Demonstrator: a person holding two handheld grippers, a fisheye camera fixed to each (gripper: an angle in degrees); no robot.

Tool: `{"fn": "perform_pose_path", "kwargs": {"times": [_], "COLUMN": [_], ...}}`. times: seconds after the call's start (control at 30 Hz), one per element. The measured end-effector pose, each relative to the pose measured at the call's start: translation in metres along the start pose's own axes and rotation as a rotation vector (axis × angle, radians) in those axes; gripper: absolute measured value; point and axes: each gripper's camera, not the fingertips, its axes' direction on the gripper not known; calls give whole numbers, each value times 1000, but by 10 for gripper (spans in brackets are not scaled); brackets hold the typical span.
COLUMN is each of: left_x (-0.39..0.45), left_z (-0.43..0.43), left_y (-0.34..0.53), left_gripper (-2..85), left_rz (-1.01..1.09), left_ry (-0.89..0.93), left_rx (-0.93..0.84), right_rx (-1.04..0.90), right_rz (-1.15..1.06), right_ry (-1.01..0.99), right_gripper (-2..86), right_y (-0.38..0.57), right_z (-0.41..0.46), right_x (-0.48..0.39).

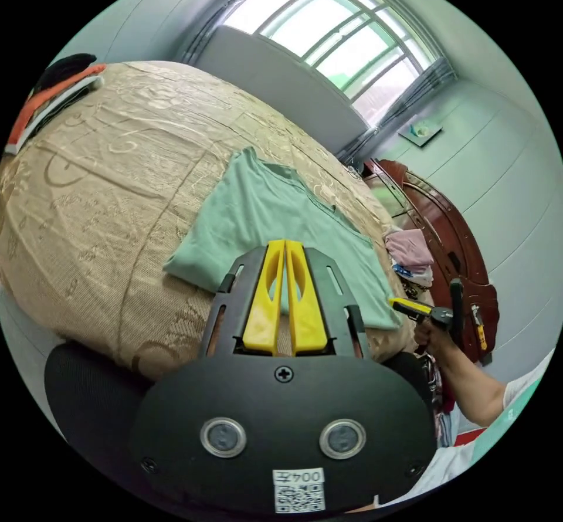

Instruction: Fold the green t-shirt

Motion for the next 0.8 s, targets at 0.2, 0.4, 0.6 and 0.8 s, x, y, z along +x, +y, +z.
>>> {"fn": "perform_pose_path", "kwargs": {"times": [0.2, 0.4, 0.6, 0.8], "left_x": [-65, -110, -122, -124], "left_z": [-54, -78, -84, -77], "left_y": [34, 25, 17, 9], "left_gripper": [29, 65, 83, 106], "left_rz": [-261, -357, -336, -324], "left_ry": [-13, 143, 181, 188], "left_rx": [39, 77, 71, 37], "right_rx": [326, 272, 161, 159], "right_rz": [-303, -709, -833, -626], "right_ry": [-279, -354, -262, -429], "right_gripper": [52, 83, 55, 0], "right_y": [-50, -96, -123, -165], "right_z": [-81, -76, -49, -63], "right_x": [-122, -262, -298, -254]}}
